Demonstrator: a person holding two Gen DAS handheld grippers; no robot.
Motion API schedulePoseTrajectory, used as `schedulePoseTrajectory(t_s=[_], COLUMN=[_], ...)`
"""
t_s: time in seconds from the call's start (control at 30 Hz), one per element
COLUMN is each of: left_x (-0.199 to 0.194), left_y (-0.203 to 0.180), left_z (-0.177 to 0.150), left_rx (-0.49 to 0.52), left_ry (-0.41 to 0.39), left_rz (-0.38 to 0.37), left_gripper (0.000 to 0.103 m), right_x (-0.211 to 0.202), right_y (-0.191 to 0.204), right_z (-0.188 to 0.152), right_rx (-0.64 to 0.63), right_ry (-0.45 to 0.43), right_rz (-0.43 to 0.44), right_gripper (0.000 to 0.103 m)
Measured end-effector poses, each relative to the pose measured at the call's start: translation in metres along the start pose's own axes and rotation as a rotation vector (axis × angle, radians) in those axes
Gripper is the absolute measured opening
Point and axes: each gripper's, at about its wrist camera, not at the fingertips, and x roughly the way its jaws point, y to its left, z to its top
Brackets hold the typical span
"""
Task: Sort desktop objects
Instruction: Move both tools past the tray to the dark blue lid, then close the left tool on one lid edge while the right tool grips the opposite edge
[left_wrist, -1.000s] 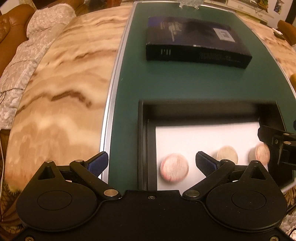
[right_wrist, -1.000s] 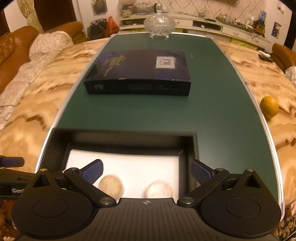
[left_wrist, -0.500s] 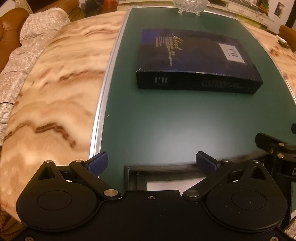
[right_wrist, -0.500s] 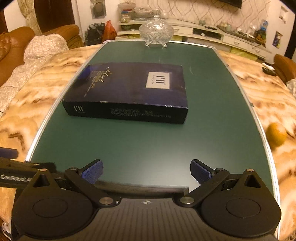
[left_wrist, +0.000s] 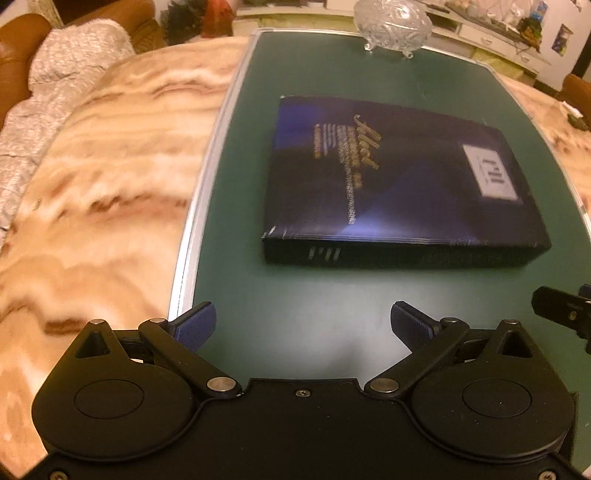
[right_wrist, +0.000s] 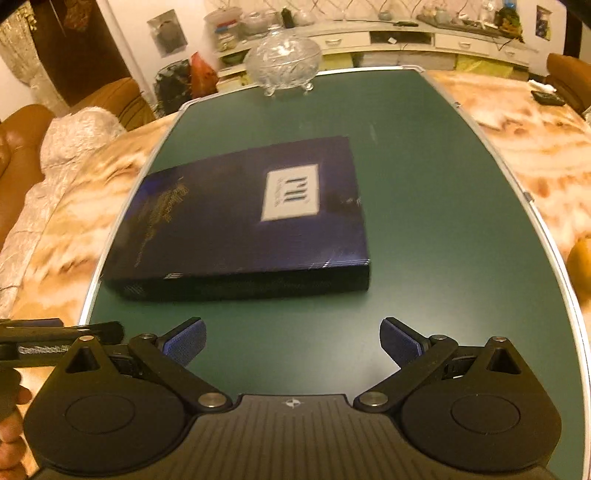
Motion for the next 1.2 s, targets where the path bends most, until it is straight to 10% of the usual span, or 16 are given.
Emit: schedulePoseTrajectory(t_s=[1.2], left_x=[0.071], left_y=[0.019], left_z=[0.071], left_rx=[-0.07], left_ry=[0.012], left_rz=[-0.198], left_gripper=[0.101], right_x=[0.088], right_y=[-0.068], right_z=[0.068], right_rx=[0.166], right_ry=[0.01], right_rz=[0.216], right_gripper=[0.081])
